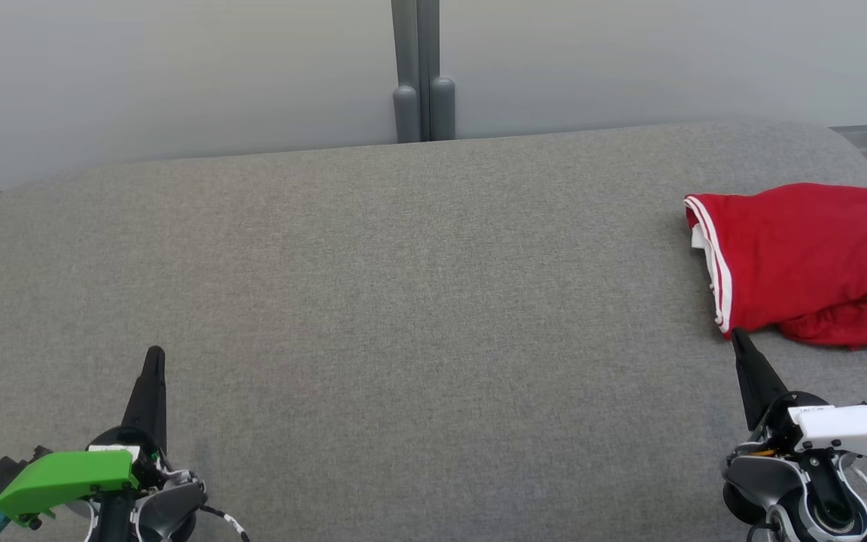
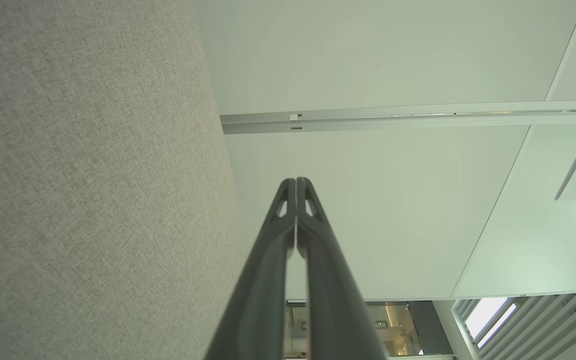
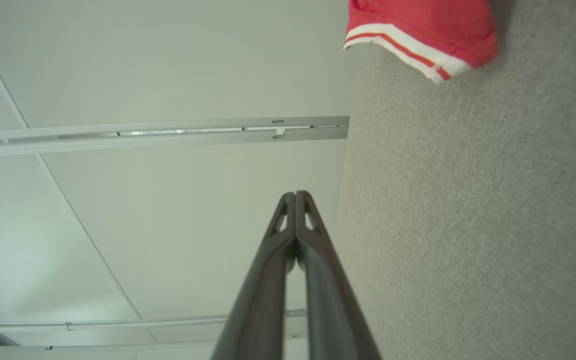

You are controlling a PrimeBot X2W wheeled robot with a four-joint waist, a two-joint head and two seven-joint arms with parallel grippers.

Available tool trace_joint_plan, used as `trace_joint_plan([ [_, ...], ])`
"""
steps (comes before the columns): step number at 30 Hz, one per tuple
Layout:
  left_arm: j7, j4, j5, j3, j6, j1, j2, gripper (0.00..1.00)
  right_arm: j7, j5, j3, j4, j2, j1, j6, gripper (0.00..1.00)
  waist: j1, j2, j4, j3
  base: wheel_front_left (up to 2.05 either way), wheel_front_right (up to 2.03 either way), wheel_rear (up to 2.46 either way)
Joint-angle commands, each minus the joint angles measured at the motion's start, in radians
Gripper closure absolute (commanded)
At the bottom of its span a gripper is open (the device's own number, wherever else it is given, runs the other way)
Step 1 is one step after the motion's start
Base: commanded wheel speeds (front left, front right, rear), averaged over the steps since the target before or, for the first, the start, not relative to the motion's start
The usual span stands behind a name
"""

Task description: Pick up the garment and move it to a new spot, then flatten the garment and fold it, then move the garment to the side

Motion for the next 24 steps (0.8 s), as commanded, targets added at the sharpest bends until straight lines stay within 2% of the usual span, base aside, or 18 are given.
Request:
trace_joint_plan([
  [1,0.002,-0.001,-0.001,0.004,-0.004,-0.014,0.007,1.0,0.006,0.007,0.001,0.002,-0.004,-0.006,0.0,1.0,0.0,0.0,0.0,0.0,0.0,0.0,0.0],
  [24,0.002,-0.002,-0.001,0.003,-0.004,-0.014,0.007,1.0,0.006,0.007,0.001,0.002,-0.004,-0.006,0.0,1.0,0.0,0.0,0.0,0.0,0.0,0.0,0.0],
])
